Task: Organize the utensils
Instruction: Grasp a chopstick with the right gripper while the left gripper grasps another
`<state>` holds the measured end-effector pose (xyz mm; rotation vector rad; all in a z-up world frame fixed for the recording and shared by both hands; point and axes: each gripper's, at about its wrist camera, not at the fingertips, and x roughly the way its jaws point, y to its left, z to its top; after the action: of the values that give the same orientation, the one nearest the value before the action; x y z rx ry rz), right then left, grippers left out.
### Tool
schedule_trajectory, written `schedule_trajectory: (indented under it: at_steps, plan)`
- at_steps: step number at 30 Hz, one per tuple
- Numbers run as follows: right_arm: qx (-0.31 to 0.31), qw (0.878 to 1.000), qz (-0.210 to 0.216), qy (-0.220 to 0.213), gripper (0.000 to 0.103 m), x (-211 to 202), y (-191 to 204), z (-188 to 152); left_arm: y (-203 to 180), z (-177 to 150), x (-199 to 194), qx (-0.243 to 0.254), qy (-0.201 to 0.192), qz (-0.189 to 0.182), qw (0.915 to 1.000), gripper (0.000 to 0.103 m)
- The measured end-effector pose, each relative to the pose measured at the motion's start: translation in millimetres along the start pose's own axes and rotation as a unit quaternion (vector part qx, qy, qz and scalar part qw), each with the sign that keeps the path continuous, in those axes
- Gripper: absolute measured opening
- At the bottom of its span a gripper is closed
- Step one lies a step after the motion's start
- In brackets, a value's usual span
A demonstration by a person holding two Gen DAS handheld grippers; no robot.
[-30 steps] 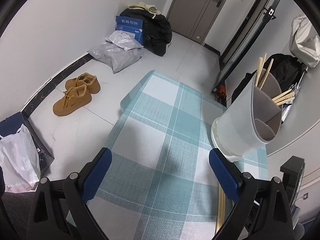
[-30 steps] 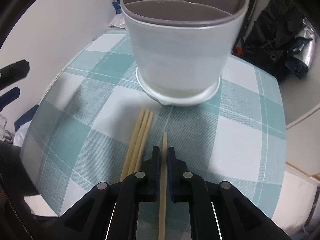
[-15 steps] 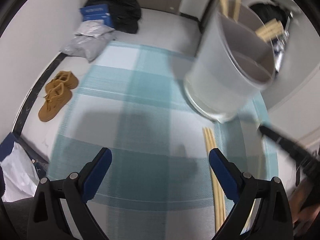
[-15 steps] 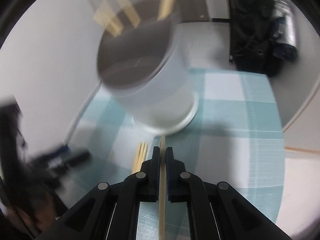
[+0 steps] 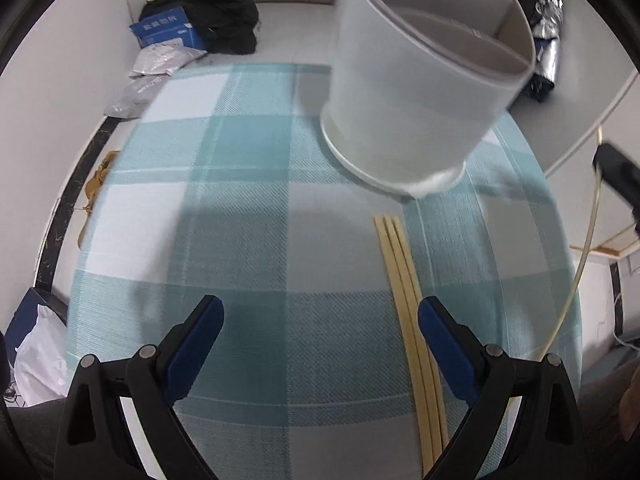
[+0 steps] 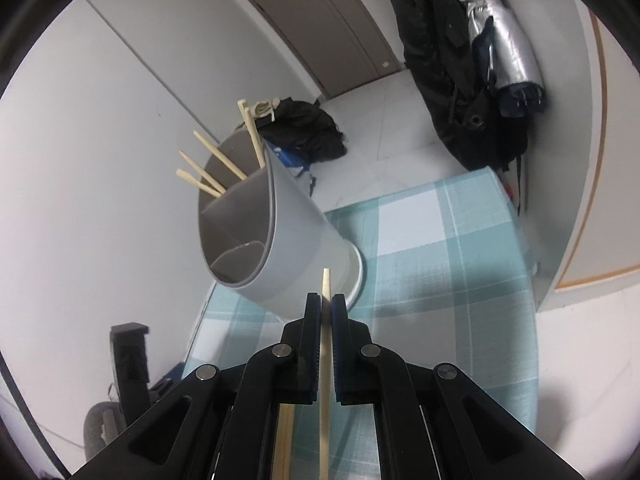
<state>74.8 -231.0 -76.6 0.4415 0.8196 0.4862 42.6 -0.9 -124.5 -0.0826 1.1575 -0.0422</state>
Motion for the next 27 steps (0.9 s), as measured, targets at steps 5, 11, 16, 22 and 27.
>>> schedule_trajectory:
  at_steps: [5,11,16,22,27]
  plan:
    - [0.005,1.000,0.004,-0.009,0.004,-3,-5,1,-8,-4,4,0.012,0.014,0.028,0.9994,0.096]
    - [-0.002,1.000,0.008,-0.017,0.004,-11,-3,0,-2,1,9,-0.015,0.046,0.034,0.9982,0.096]
    - [0.005,1.000,0.014,-0.012,0.004,-11,-2,-1,-11,14,21,0.005,0.057,0.064,0.9963,0.097]
    - [-0.004,1.000,0.013,-0.020,0.004,-17,2,-2,-13,24,24,-0.002,0.051,0.068,0.9963,0.081]
    - [-0.006,1.000,0.012,-0.019,0.004,-16,4,-2,-26,36,25,-0.004,0.073,0.051,0.9960,0.013]
